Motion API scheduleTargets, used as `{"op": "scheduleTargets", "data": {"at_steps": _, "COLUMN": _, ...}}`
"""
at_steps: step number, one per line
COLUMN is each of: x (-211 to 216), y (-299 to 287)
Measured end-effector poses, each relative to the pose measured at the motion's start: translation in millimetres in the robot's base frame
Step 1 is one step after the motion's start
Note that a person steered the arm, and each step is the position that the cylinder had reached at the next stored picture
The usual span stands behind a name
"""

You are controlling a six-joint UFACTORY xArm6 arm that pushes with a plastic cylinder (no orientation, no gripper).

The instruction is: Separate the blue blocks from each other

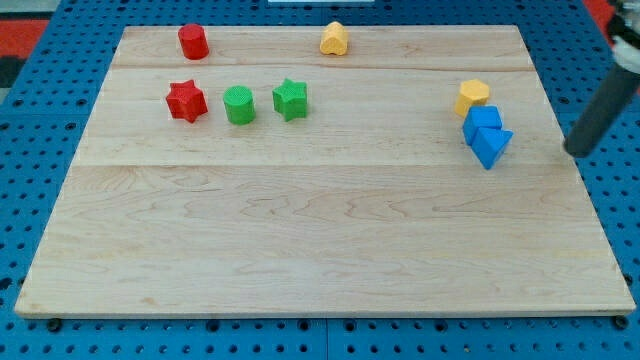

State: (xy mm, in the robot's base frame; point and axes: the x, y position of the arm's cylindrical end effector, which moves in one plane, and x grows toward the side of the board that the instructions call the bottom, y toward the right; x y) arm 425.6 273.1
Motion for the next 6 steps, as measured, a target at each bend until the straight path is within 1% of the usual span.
{"op": "scheduleTargets", "data": {"at_steps": 2, "x": -15, "y": -109}}
{"op": "scheduleTargets", "data": {"at_steps": 3, "x": -30, "y": -143}}
{"op": "scheduleTargets", "data": {"at_steps": 4, "x": -47, "y": -123}}
{"op": "scheduleTargets", "data": {"at_steps": 5, "x": -62, "y": -123}}
{"op": "scheduleTargets", "data": {"at_steps": 6, "x": -109, "y": -121}}
